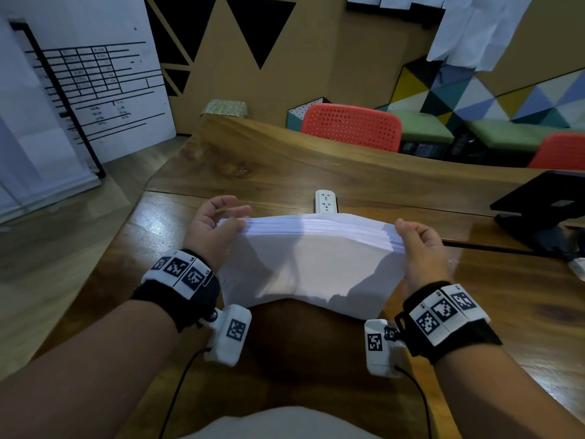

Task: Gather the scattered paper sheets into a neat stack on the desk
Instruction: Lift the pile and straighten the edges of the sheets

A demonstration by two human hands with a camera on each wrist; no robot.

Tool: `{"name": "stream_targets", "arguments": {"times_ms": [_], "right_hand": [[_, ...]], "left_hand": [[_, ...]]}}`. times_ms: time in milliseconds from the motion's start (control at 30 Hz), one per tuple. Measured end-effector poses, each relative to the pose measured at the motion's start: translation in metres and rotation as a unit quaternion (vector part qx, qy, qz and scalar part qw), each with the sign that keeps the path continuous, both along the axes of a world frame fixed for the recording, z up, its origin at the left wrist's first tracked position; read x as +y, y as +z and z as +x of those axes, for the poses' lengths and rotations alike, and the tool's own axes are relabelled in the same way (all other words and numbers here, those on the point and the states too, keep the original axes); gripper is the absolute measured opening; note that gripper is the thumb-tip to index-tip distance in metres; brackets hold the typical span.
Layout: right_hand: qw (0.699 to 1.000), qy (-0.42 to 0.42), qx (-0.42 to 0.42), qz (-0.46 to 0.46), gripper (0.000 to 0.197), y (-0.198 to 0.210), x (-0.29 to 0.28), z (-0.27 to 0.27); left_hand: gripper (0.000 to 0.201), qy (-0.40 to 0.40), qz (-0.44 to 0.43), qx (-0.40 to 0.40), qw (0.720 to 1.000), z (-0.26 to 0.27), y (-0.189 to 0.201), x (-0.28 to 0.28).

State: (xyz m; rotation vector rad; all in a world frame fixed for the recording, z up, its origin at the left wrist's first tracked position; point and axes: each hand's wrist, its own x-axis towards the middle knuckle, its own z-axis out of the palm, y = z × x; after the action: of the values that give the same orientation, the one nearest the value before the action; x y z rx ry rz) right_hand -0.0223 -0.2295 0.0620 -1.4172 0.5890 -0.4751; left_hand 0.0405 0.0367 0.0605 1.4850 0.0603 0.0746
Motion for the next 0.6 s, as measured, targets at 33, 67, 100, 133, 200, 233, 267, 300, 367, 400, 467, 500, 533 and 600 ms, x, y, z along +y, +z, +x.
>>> {"name": "stream_targets", "arguments": {"times_ms": [33, 67, 100, 133, 200, 233, 267, 300, 367, 400, 467, 500, 533, 600], "right_hand": [[1.000, -0.001, 0.005, -0.007, 0.010, 0.000, 0.000, 0.001], [1.000, -0.002, 0.007, -0.012, 0.010, 0.000, 0.000, 0.002], [1.000, -0.003, 0.005, -0.014, 0.010, 0.000, 0.000, 0.003], [1.000, -0.006, -0.001, -0.017, 0.010, 0.000, -0.001, 0.003], [0.999, -0.001, -0.018, -0.033, 0.011, 0.001, -0.002, 0.002], [0.999, 0.009, -0.024, -0.042, 0.013, 0.002, -0.002, 0.001], [0.998, 0.020, -0.024, -0.051, 0.015, 0.002, -0.002, 0.001], [0.998, 0.027, -0.019, -0.057, 0.016, 0.003, -0.003, 0.001], [0.998, 0.026, -0.004, -0.057, 0.009, 0.001, -0.006, 0.000], [0.999, 0.020, 0.006, -0.045, 0.015, 0.000, -0.006, -0.002], [1.000, 0.009, 0.012, 0.016, 0.064, -0.005, -0.005, -0.007], [0.998, 0.007, 0.001, 0.061, 0.090, -0.010, -0.004, -0.009], [0.995, 0.013, -0.009, 0.094, 0.111, -0.016, -0.003, -0.011], [0.995, 0.023, -0.003, 0.099, 0.128, -0.025, 0.001, -0.014]], "left_hand": [[0.030, 0.002, -0.004, -0.002, 1.000, 0.000, 0.000, 0.000], [0.027, 0.006, -0.007, -0.003, 1.000, 0.000, 0.000, -0.001], [0.024, 0.011, -0.011, -0.004, 1.000, 0.001, 0.000, -0.001], [0.023, 0.013, -0.014, -0.004, 1.000, 0.002, -0.001, -0.001], [0.024, 0.014, -0.012, -0.004, 1.000, 0.004, -0.003, -0.001], [0.025, 0.013, -0.007, -0.005, 1.000, 0.005, -0.004, 0.000], [0.026, 0.010, -0.001, -0.005, 1.000, 0.005, -0.004, 0.001], [0.027, 0.007, 0.002, -0.005, 1.000, 0.005, -0.004, 0.001], [0.026, 0.006, -0.005, -0.005, 1.000, 0.006, -0.004, 0.001], [0.024, 0.002, -0.016, 0.000, 1.000, 0.007, -0.005, 0.000], [0.013, -0.012, -0.054, 0.020, 0.998, 0.005, -0.006, 0.000], [0.008, -0.025, -0.075, 0.029, 0.996, 0.004, -0.007, 0.001], [0.029, -0.045, -0.090, 0.024, 0.995, 0.002, -0.010, 0.003], [0.077, -0.076, -0.095, 0.036, 0.992, -0.002, -0.018, 0.006]]}}
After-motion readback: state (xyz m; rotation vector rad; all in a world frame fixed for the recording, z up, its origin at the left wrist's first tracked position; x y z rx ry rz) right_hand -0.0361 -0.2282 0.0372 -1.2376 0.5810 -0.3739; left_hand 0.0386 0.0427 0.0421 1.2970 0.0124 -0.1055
